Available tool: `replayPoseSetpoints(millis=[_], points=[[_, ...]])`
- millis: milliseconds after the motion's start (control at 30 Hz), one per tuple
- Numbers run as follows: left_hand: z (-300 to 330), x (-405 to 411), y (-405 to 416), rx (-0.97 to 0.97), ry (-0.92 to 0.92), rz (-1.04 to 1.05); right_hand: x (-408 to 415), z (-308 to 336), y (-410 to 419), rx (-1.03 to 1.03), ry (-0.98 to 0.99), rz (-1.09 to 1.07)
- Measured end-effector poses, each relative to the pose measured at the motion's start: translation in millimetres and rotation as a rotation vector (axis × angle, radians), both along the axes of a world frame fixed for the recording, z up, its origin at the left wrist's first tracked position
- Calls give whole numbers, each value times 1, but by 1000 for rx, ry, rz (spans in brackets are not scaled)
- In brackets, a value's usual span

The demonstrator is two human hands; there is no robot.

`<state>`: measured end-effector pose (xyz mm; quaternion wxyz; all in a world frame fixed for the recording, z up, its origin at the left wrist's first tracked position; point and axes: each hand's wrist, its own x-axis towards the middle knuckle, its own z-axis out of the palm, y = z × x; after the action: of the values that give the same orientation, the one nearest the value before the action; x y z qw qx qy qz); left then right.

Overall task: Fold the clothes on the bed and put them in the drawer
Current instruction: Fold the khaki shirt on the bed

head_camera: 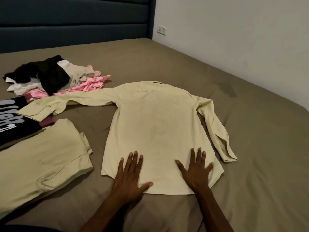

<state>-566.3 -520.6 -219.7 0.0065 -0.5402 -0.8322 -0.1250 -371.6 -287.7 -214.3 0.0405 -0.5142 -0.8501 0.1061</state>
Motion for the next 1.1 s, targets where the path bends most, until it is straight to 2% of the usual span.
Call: replayPoseSetpoints(millis=[133,300,367,533,733,900,1000,1100], points=[[4,4,-10,-11,-3,-36,2,10,-2,-7,12,-9],[20,-11,-4,118,3,96,-15,27,-12,118,104,5],[22,-30,-5,98,45,159,-21,28,-9,178,97,67],[6,-54,-25,-51,-13,341,2,11,22,75,62,18],[14,-51,-24,13,-77,352,-5,15,17,46,37,-6],[30,-59,-14,126,-36,331,-56,31,-13,53,157,116],[25,-73,-13,73,-8,330,-108,45,-25,41,236,221],[17,-72,-18,-19,-29,393,-155,42,-37,25,231,328]])
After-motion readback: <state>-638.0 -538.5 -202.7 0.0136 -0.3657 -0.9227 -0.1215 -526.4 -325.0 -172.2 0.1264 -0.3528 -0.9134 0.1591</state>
